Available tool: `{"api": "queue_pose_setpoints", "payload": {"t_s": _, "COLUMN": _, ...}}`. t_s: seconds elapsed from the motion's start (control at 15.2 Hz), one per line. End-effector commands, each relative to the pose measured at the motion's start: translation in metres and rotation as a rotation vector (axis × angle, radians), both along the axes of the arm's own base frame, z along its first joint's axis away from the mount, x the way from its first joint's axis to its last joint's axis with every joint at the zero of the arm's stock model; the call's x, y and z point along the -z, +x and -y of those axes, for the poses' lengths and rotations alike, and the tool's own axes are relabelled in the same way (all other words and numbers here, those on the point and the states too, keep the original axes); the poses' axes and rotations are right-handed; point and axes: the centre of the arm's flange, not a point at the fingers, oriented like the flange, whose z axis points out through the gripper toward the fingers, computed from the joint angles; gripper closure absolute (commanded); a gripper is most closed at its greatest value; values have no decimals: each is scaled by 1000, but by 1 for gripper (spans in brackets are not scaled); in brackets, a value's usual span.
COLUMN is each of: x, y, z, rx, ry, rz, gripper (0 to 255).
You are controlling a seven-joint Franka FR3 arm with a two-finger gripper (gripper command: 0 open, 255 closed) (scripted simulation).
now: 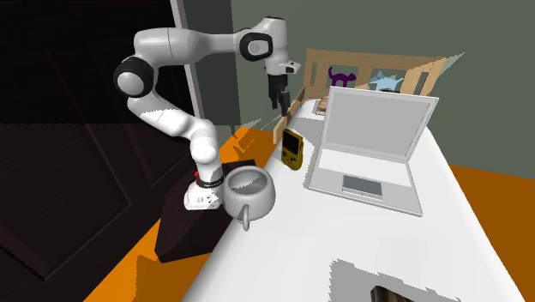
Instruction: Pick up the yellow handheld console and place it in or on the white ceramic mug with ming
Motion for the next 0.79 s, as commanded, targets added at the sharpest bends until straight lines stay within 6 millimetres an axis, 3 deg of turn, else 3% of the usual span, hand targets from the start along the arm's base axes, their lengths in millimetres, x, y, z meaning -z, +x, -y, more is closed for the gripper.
{"api": "queue_pose_setpoints", "payload": {"t_s": 0.0, "x": 0, "y": 0, "z": 0, "rx": 0, "ry": 0, "rz": 0, "gripper": 0}}
{"api": "queue_pose_setpoints", "payload": {"t_s": 0.33, "x": -11, "y": 8, "z": 67, "rx": 373, "ry": 38, "rz": -5, "gripper": 0}}
{"api": "queue_pose_setpoints", "payload": {"t_s": 0.73, "x": -22, "y": -16, "z": 144, "rx": 820, "ry": 83, "rz": -12, "gripper": 0}}
